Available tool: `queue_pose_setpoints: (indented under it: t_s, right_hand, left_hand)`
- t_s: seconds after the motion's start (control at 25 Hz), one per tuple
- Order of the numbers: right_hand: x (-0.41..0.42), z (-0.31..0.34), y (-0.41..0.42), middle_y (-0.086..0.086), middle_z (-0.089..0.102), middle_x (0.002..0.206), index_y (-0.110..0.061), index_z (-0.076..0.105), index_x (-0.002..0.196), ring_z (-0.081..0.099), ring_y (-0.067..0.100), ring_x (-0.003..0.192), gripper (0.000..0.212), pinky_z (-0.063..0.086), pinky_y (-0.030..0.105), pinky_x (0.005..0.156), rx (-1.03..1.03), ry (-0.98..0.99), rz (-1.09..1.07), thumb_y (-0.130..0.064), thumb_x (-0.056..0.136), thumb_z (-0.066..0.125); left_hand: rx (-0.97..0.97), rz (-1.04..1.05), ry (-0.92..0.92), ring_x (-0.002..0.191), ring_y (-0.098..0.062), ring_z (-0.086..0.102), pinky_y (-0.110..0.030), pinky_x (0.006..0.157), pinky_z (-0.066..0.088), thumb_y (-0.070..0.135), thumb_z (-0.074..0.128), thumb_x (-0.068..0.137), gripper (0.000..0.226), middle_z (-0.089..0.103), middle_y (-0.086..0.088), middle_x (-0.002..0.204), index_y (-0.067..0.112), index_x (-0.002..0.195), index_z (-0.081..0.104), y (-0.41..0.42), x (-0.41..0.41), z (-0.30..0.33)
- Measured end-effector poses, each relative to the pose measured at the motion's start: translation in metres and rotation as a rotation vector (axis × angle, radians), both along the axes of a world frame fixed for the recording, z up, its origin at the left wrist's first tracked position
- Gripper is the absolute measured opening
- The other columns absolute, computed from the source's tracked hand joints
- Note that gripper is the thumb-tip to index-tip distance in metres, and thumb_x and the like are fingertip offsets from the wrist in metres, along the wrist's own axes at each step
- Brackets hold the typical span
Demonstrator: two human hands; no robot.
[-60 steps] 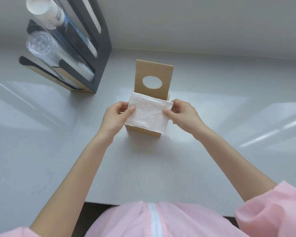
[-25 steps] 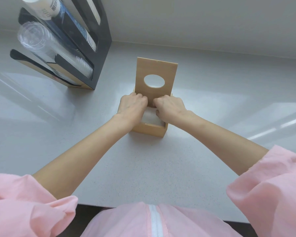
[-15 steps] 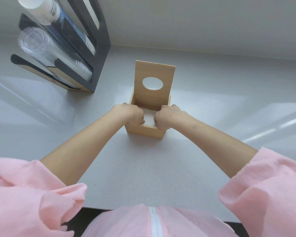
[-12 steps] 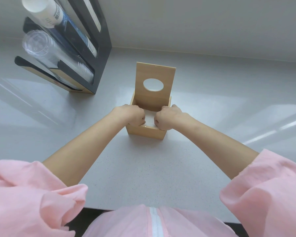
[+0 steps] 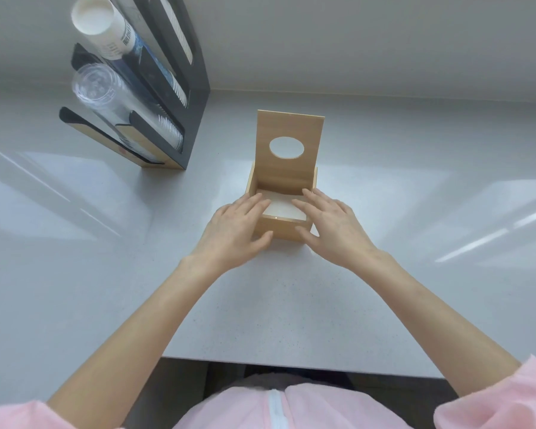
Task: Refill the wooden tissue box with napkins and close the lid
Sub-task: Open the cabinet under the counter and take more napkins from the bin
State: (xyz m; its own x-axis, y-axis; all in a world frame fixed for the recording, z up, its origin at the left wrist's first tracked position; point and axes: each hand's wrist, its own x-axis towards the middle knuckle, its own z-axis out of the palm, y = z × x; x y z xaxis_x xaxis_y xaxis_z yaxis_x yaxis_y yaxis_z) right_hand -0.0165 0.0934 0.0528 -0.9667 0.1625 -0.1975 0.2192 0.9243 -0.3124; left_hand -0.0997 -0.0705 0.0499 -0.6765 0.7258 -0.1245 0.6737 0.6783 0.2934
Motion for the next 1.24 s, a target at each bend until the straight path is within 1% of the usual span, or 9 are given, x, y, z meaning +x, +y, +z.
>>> queue_pose_setpoints:
  t_s: [0.12,0.28,0.4,0.64,0.92,1.0,1.12,1.24]
  right_hand:
    - [0.018,-0.007,-0.014,0.000,0.010,0.159,-0.022,0.022,0.146,0.004,0.015,0.147,0.056,0.007,0.038,0.119,-0.022,0.022,-0.050,-0.033,0.095,0.043]
    - [0.045,-0.015,-0.024,-0.001,0.007,0.160,-0.023,0.015,0.148,0.002,0.015,0.147,0.061,0.005,0.038,0.119,-0.028,0.015,-0.059,-0.034,0.095,0.042]
    - [0.068,-0.016,-0.027,-0.001,0.006,0.160,-0.023,0.013,0.148,0.001,0.015,0.147,0.061,0.003,0.037,0.119,-0.031,0.020,-0.067,-0.034,0.095,0.042]
    - [0.120,-0.019,-0.025,-0.001,0.006,0.160,-0.021,0.012,0.148,-0.001,0.015,0.147,0.060,0.001,0.038,0.119,-0.012,-0.012,0.034,-0.034,0.097,0.039]
    - [0.175,-0.029,-0.027,-0.002,0.005,0.160,-0.022,0.014,0.148,-0.002,0.014,0.147,0.058,-0.001,0.038,0.120,-0.037,-0.005,0.167,-0.033,0.097,0.039]
    - [0.191,-0.032,-0.030,-0.002,0.006,0.160,-0.022,0.014,0.148,-0.002,0.014,0.147,0.058,-0.001,0.037,0.120,-0.047,-0.004,0.204,-0.031,0.097,0.039]
    - [0.212,-0.040,-0.036,-0.002,0.007,0.160,-0.022,0.014,0.148,-0.001,0.015,0.147,0.057,-0.001,0.037,0.120,-0.052,-0.033,0.267,-0.031,0.097,0.039]
    - [0.229,-0.048,-0.041,-0.001,0.009,0.159,-0.021,0.015,0.148,0.001,0.015,0.147,0.057,0.000,0.036,0.120,-0.084,-0.051,0.309,-0.030,0.097,0.039]
  left_hand:
    - [0.019,0.039,0.037,0.144,-0.017,0.017,-0.035,0.115,0.017,0.044,0.044,0.090,0.063,0.024,0.000,0.155,0.018,0.145,0.026,-0.013,0.014,-0.007]
    - [-0.003,0.130,0.044,0.145,-0.018,0.013,-0.038,0.117,0.013,0.043,0.045,0.090,0.067,0.019,0.000,0.157,0.018,0.147,0.019,-0.026,0.039,-0.013]
    - [-0.022,0.199,0.030,0.146,-0.017,0.009,-0.039,0.118,0.009,0.042,0.043,0.091,0.066,0.016,-0.001,0.157,0.018,0.147,0.017,-0.032,0.064,-0.013]
    - [-0.072,0.334,0.031,0.146,-0.018,0.004,-0.044,0.117,0.000,0.044,0.038,0.092,0.066,0.012,-0.001,0.158,0.018,0.147,0.014,-0.037,0.132,-0.016]
    - [-0.075,0.485,0.008,0.146,-0.018,0.004,-0.043,0.117,0.002,0.046,0.035,0.092,0.066,0.010,-0.002,0.158,0.018,0.148,0.013,-0.046,0.216,-0.029]
    - [-0.073,0.520,0.011,0.146,-0.020,0.006,-0.043,0.118,0.003,0.050,0.029,0.087,0.070,0.012,-0.004,0.158,0.017,0.147,0.015,-0.049,0.241,-0.036]
    - [-0.043,0.564,0.007,0.146,-0.023,0.006,-0.043,0.118,0.005,0.049,0.024,0.081,0.075,0.013,-0.008,0.158,0.015,0.147,0.018,-0.055,0.272,-0.050]
    - [-0.074,0.570,0.005,0.146,-0.024,0.008,-0.042,0.117,0.006,0.054,0.011,0.074,0.084,0.015,-0.010,0.157,0.014,0.147,0.018,-0.059,0.292,-0.066]
